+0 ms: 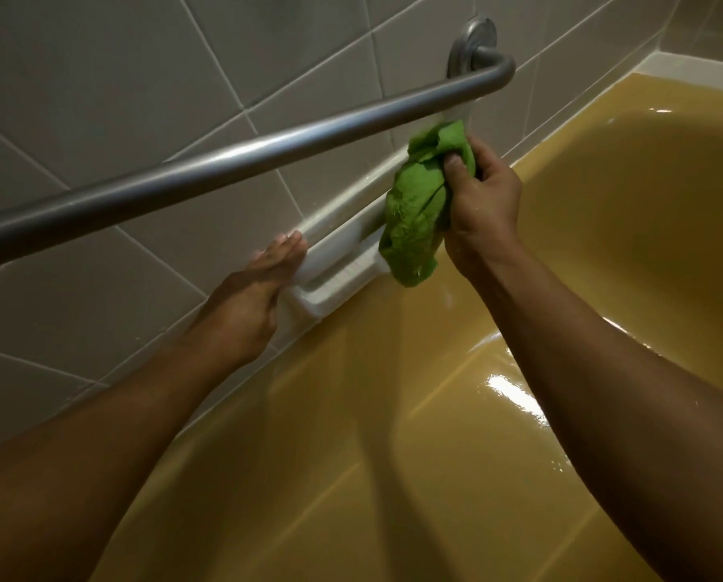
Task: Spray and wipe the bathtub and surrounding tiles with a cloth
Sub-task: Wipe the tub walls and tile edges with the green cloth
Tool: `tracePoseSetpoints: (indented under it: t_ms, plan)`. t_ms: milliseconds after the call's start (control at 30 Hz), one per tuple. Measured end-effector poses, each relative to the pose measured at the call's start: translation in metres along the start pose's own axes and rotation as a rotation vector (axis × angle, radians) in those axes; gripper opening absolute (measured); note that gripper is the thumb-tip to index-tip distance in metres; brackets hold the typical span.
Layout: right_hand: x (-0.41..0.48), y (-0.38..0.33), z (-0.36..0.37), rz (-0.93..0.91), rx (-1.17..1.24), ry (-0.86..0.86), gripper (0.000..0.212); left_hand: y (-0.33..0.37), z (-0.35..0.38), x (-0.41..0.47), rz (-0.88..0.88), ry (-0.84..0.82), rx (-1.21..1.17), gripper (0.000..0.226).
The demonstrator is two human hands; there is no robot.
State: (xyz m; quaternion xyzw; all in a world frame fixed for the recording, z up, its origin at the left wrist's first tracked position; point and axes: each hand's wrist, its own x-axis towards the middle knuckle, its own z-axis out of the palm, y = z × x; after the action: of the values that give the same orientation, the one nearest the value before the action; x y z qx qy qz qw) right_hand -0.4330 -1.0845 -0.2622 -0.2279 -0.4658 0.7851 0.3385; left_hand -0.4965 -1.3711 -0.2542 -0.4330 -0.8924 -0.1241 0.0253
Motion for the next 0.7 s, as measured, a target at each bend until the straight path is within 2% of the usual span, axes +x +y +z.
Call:
tracePoseSetpoints:
  t_ms: [100,200,233,267,333,400,467,500,600,700]
  plan:
    - [-0.007,0.003,0.001,0.098,0.206,-0.042,0.034,-0.003,0.000,-0.001,0.001,0.014,-0.020,0.083]
    - [-0.005,-0.008,0.007,0.100,0.315,-0.024,0.033,0.000,0.002,0.000,-0.028,0.014,-0.042,0.086]
    - [-0.004,-0.012,0.010,0.073,0.234,-0.020,0.033,0.000,0.001,0.000,-0.047,0.010,-0.047,0.088]
    - [-0.002,-0.014,0.014,0.034,0.043,-0.003,0.033,0.000,0.001,0.000,-0.059,0.006,-0.051,0.089]
    - [-0.001,-0.008,0.017,-0.107,-0.507,0.040,0.038,0.003,0.001,0.000,-0.073,0.010,-0.068,0.089]
    - [-0.002,0.003,0.018,-0.311,-0.890,0.018,0.040,0.005,0.002,-0.001,-0.080,0.026,-0.081,0.088]
    - [0.001,0.011,0.017,-0.441,-1.082,-0.091,0.036,0.007,0.002,-0.001,-0.087,0.039,-0.086,0.089]
    - [0.000,0.009,0.018,-0.448,-1.159,-0.154,0.033,0.006,0.002,-0.001,-0.088,0.044,-0.095,0.089]
    - [-0.007,-0.002,0.027,-0.388,-1.344,-0.312,0.025,0.006,0.001,-0.002,-0.081,0.060,-0.138,0.085]
    - [-0.025,-0.008,0.047,-0.371,-1.450,-0.351,0.027,0.018,-0.002,-0.003,-0.155,0.119,-0.268,0.071]
